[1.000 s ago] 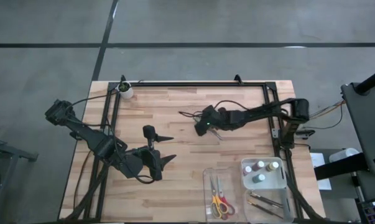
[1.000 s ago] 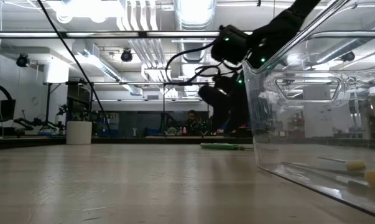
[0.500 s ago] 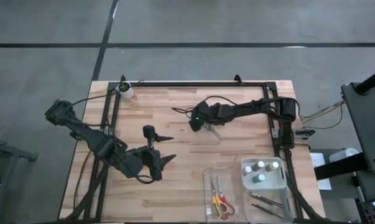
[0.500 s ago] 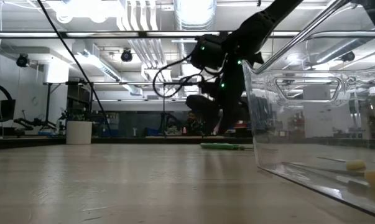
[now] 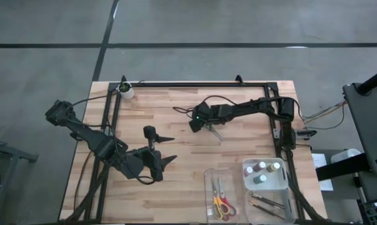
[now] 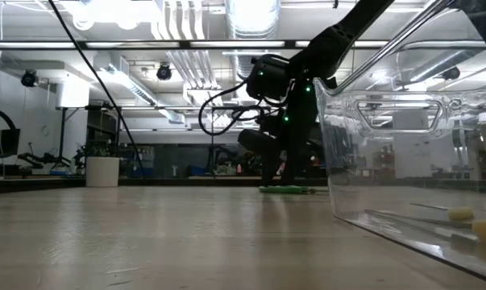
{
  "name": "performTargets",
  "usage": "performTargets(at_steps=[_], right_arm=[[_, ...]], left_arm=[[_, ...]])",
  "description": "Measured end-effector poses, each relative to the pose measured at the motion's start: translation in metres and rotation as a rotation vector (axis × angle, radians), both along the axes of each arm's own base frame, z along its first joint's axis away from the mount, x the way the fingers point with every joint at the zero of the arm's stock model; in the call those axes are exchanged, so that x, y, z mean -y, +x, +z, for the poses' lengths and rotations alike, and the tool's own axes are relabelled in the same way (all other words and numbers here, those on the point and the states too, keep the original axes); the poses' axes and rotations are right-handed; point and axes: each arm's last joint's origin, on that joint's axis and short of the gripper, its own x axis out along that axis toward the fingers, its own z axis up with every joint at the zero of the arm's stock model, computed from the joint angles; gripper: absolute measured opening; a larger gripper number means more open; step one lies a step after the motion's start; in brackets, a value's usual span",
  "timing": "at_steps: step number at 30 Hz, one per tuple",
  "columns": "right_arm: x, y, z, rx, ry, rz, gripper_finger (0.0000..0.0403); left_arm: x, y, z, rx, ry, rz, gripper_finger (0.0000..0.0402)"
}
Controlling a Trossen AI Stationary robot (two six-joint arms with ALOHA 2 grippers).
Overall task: Pick & Place Paint Supplies
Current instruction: Put the green scissors into the left transparent bin
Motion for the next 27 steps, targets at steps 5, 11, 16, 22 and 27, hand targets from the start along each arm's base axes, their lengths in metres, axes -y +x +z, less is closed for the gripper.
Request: performTargets(at_steps=[5,11,16,22,27], right_arm=[[-0.0007,-0.0014,-0.0021,-0.009,0.000,0.002,0.0199],[-0.0010,-0.0018,-0.0005,-0.017,0.002,0.004,0.0199],[-0.0024,-0.0058,0.0002,-0.041,0.009,-0.001,0.0198],[-0.0035,-0.0067,0.0039,-0.034,0.023,0.003,0.0198],[-0.0034,-0.0067,0.0018,-0.035,0.021,0.002,0.0198]], left_arm=[[0.0001,0.0000,0.0000,0.000,0.000,0.000,0.0314],[0.0001,0.0000,0.0000,0.000,0.000,-0.001,0.0314],[0.0000,0.0000,0.0000,0.000,0.000,0.000,0.0314],[-0.0001,-0.0001,-0.0002,-0.003,0.002,0.000,0.0314],[-0.0001,-0.0001,-0.0002,-0.003,0.003,-0.001,0.0314]])
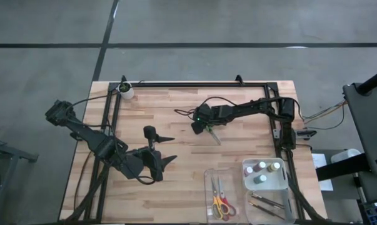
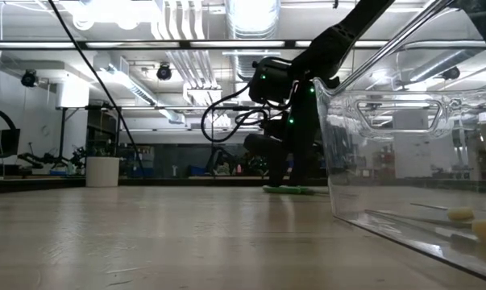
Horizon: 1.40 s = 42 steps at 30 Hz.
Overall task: Pick & Place Paint Supplies
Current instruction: Put the green scissors into the left transparent bin
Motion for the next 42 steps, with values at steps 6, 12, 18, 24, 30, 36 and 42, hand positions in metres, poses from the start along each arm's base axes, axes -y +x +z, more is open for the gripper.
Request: performTargets(at_steps=[6,12,18,24,30,36,42], right_arm=[[-0.0001,0.0000,-0.0002,0.002,-0.001,-0.001,0.0194],[-0.0007,-0.0002,-0.0012,0.004,0.004,0.000,0.0135],[-0.0019,-0.0002,-0.0016,0.003,0.007,0.004,0.0071],[-0.0026,-0.0006,-0.0022,0.001,0.007,0.005,0.0070],[-0.0030,-0.0027,-0.0047,0.002,0.014,-0.011,0.0081],[-0.0032,-0.0033,-0.0053,0.001,0.016,-0.016,0.0083],[-0.0033,-0.0034,-0.0032,0.008,0.018,-0.017,0.0084]], left_arm=[[0.0001,0.0000,0.0000,0.000,0.001,-0.001,0.0314],[0.0001,0.0000,0.0000,0.000,0.001,-0.001,0.0314],[0.0000,0.0000,0.0000,0.000,0.001,-0.001,0.0314],[0.0000,0.0000,0.0000,0.000,0.001,0.000,0.0314],[0.0001,0.0000,0.0000,0.000,0.001,-0.001,0.0314],[0.0000,0.0000,0.0001,0.000,0.000,0.000,0.0314],[0.0000,0.0000,0.0000,0.001,-0.002,0.000,0.0314]])
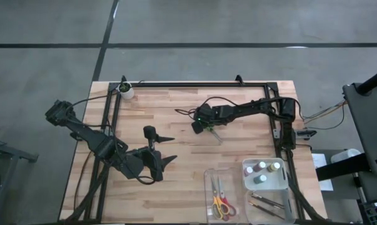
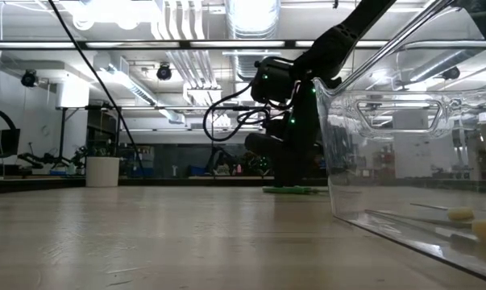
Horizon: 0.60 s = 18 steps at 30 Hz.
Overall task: Pick & Place Paint Supplies
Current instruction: Put the green scissors into the left transparent bin
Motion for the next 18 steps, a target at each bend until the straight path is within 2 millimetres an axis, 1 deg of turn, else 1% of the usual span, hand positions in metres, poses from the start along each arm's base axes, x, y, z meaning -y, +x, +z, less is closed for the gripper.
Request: performTargets(at_steps=[6,10,18], right_arm=[[-0.002,0.002,0.009,0.001,-0.006,0.028,0.0085],[-0.005,0.004,0.024,0.044,-0.026,0.048,0.0085],[-0.014,-0.001,0.052,0.095,-0.072,0.081,0.0085]], left_arm=[[0.000,0.000,0.000,0.000,0.000,0.000,0.0314],[0.000,0.000,0.000,0.000,0.000,0.000,0.0314],[0.000,0.000,0.000,0.001,0.000,0.000,0.0314]])
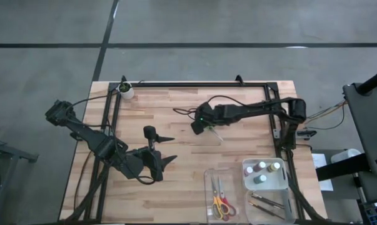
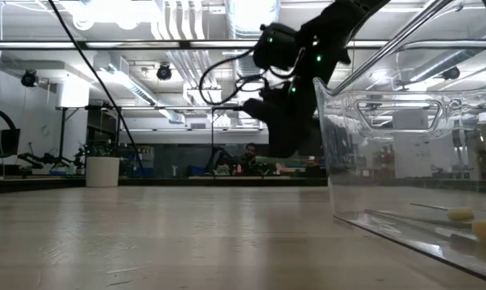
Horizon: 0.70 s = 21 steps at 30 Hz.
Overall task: Pick & Place Paint Supplies
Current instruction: Put the green scissors into the left transparent bin
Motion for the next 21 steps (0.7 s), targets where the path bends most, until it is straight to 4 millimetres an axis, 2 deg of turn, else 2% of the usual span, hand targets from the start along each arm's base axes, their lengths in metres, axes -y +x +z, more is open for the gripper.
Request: performTargets(at_steps=[9,15,21], right_arm=[[-0.022,-0.012,0.046,0.079,-0.075,0.084,0.0086],[-0.045,-0.025,0.081,0.183,-0.099,0.165,0.0086],[-0.073,-0.038,0.108,0.262,-0.115,0.264,0.0086]], left_arm=[[0.000,0.000,0.000,-0.001,0.002,-0.001,0.0314],[0.000,0.000,0.000,-0.001,0.003,-0.002,0.0314],[0.000,0.000,0.000,-0.001,0.003,-0.001,0.0314]])
